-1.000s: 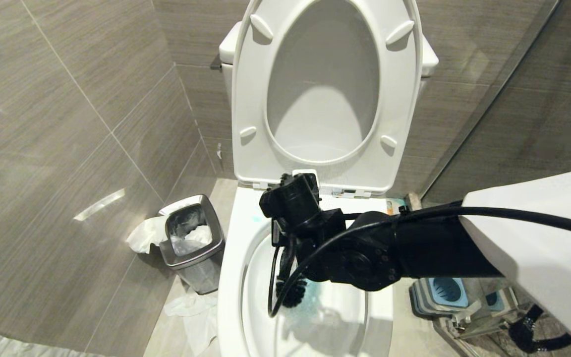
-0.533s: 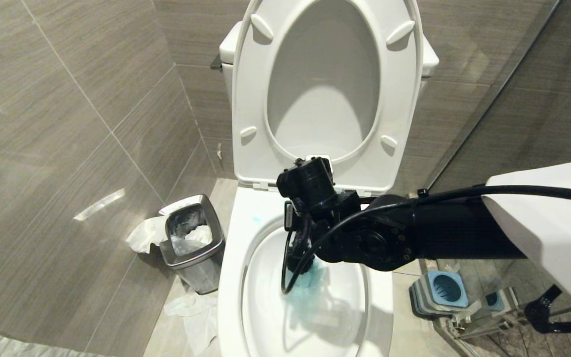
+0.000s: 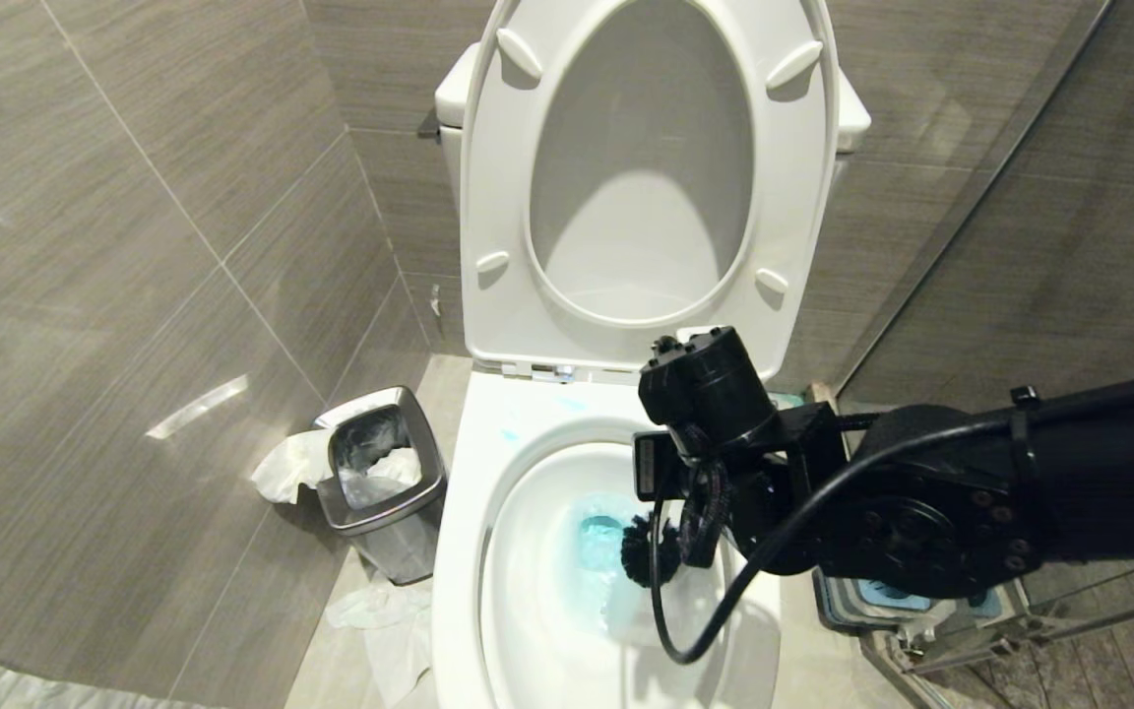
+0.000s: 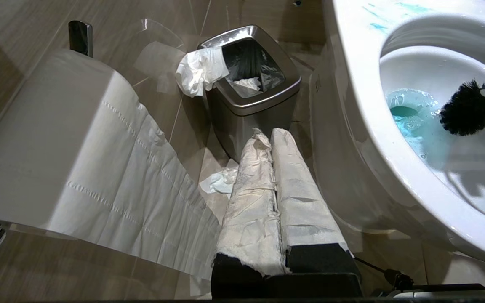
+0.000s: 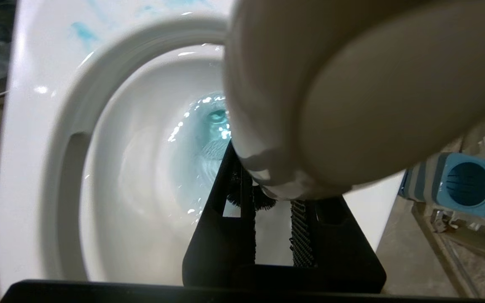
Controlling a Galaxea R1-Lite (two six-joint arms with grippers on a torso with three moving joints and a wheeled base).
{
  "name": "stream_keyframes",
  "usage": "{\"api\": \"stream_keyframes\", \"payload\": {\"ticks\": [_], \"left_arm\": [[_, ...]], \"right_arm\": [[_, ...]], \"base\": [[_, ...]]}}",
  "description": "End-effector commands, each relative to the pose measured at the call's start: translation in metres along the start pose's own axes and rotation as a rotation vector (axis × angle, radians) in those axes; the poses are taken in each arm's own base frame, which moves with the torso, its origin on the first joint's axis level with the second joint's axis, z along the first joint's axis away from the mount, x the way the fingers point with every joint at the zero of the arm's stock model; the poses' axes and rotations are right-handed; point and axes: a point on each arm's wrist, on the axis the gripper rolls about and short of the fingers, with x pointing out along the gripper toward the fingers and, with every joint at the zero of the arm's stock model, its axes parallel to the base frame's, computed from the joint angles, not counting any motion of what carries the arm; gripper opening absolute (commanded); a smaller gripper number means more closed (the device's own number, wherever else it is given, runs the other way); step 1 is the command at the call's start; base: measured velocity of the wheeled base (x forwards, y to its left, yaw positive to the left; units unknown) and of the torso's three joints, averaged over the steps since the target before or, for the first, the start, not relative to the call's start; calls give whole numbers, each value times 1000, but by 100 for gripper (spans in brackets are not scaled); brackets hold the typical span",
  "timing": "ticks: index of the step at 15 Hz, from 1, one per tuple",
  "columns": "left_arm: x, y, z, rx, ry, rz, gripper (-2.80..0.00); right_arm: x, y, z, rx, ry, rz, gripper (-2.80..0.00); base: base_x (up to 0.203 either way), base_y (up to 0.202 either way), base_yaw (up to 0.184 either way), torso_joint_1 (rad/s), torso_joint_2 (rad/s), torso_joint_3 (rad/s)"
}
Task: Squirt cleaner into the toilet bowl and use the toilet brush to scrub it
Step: Scrub the toilet bowl
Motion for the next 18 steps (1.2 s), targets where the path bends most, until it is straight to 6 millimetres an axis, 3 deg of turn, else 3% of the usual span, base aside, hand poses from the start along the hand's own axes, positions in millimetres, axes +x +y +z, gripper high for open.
{"api": "stream_keyframes", "payload": {"ticks": [1,5,10,12,14,18], "left_arm": [[0,0,-1,0,3,0,-280],[0,0,-1,0,3,-1,-280],[0,0,-1,0,3,0,-280],[0,0,-1,0,3,-1,-280],[0,0,-1,0,3,0,-280],[0,0,-1,0,3,0,-280]], "right_arm": [[-30,-1,3,24,-24,52,-280],[-28,26,-1,24,-25,100,-280],[12,65,16,40,-81,107,-280],[34,61,27,14,-106,70,-280],[43,49,38,8,-121,41,-280],[29,31,41,1,-102,21,-280]], "base": [[0,0,0,0,0,0],[0,0,0,0,0,0],[0,0,0,0,0,0],[0,0,0,0,0,0],[0,0,0,0,0,0],[0,0,0,0,0,0]]}}
